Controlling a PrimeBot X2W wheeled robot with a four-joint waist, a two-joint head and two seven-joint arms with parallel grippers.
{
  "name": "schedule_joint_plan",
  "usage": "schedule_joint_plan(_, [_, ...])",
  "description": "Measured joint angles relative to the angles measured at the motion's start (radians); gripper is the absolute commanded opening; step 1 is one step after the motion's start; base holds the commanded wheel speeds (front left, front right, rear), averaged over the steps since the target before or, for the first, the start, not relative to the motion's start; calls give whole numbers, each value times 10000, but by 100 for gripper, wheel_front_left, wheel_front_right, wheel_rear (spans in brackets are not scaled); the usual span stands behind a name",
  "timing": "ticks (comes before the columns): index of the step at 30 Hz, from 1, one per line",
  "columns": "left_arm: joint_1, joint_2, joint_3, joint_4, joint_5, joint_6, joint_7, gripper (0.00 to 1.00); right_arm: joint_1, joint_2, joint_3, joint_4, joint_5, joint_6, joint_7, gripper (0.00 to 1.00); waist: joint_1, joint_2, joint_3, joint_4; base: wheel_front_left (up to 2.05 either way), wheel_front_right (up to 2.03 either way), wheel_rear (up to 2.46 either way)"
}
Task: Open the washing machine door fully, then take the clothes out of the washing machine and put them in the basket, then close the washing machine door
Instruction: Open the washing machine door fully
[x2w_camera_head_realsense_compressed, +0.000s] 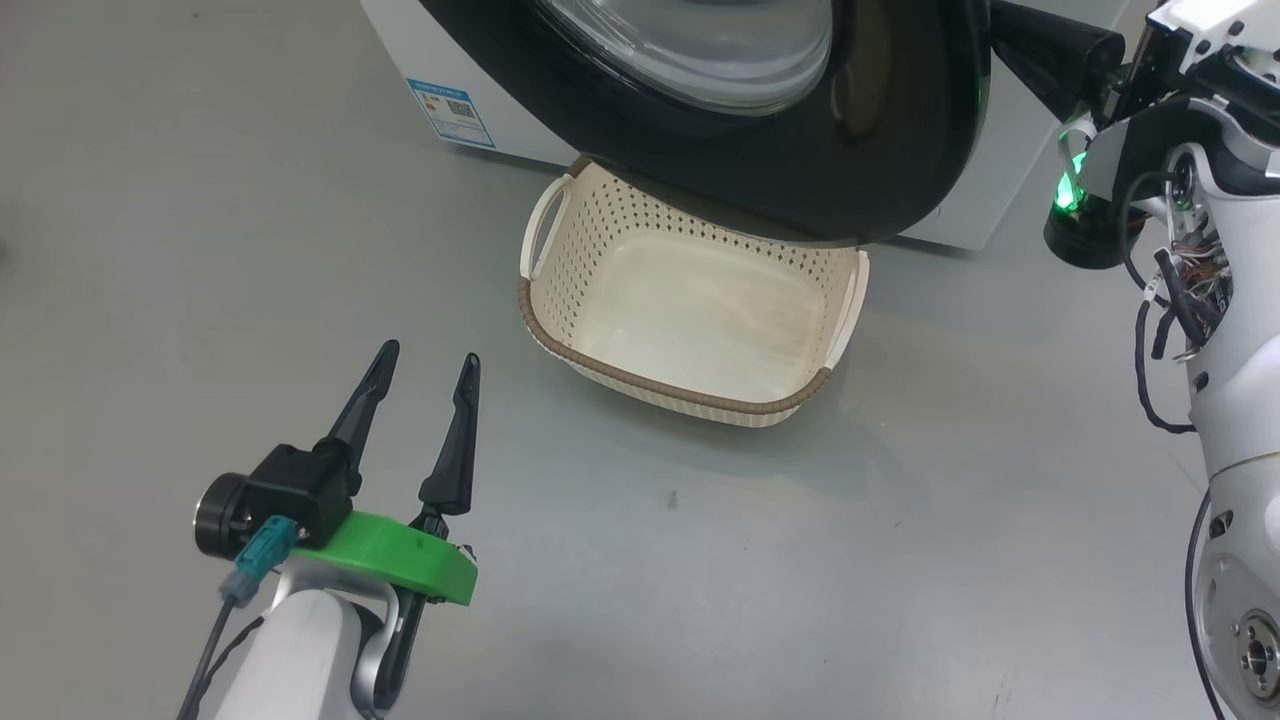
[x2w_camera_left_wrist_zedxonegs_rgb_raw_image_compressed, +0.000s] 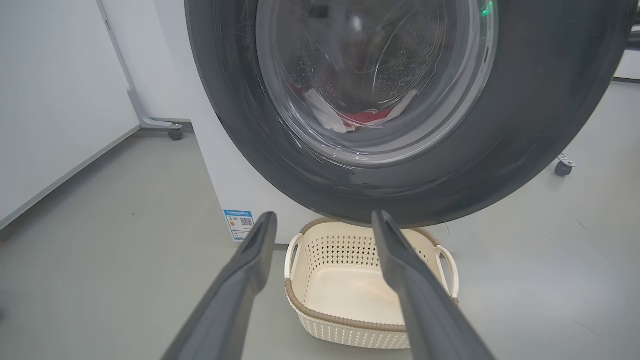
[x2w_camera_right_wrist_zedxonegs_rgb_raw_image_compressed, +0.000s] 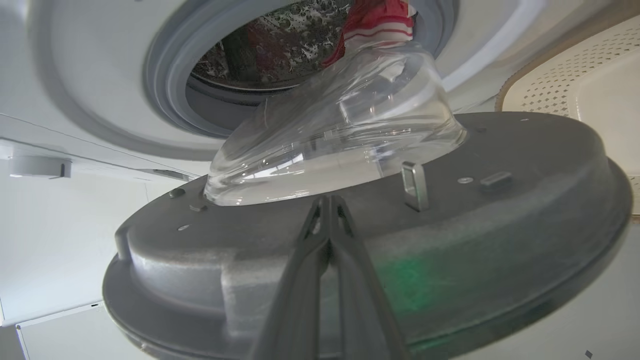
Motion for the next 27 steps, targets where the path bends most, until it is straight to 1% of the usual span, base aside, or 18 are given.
schedule_joint_plan(2, [22,0,0,17,2,2,0,100,87,-33,-8,-29,-42,211,-130,0,0,0,-62,-10,0,0,0])
schedule_joint_plan(5, [54,2,21,46,73,25,0,100,304,-109,-56,-77,-79,401,-268,0,0,0,-191,-36,0,0,0])
schedule_joint_plan(8, [105,4,71,73,107,33,0,100,517,-217,-15,-163,-328,721,-583,0,0,0,-348,-83,0,0,0])
schedule_joint_plan(11, [213,6,142,105,201,36,0,100,700,-575,280,-353,-1026,1225,-1064,0,0,0,-527,-146,0,0,0])
schedule_joint_plan(16, [407,15,286,153,286,48,0,100,1343,-1225,1338,-731,-2859,2205,-2000,0,0,0,-873,-299,0,0,0])
schedule_joint_plan(19, [553,15,359,180,366,100,0,100,1773,-1354,1781,-1003,-3626,2336,-2585,0,0,0,-1097,-426,0,0,0])
schedule_joint_plan(20, [679,23,431,190,368,123,0,100,2027,-1423,2123,-1252,-4201,2337,-3039,0,0,0,-1239,-533,0,0,0])
schedule_joint_plan(21, [734,27,456,198,368,123,0,100,2146,-1465,2266,-1379,-4493,2337,-3289,0,0,0,-1307,-590,0,0,0])
schedule_joint_plan(25, [859,27,520,209,420,128,0,100,2795,-1806,2798,-1981,-5488,2337,-4240,0,1,0,-1600,-806,0,0,0])
schedule_joint_plan(27, [933,31,621,205,493,134,0,100,3135,-1879,3064,-2301,-5925,2337,-4721,0,0,0,-1741,-908,0,0,0])
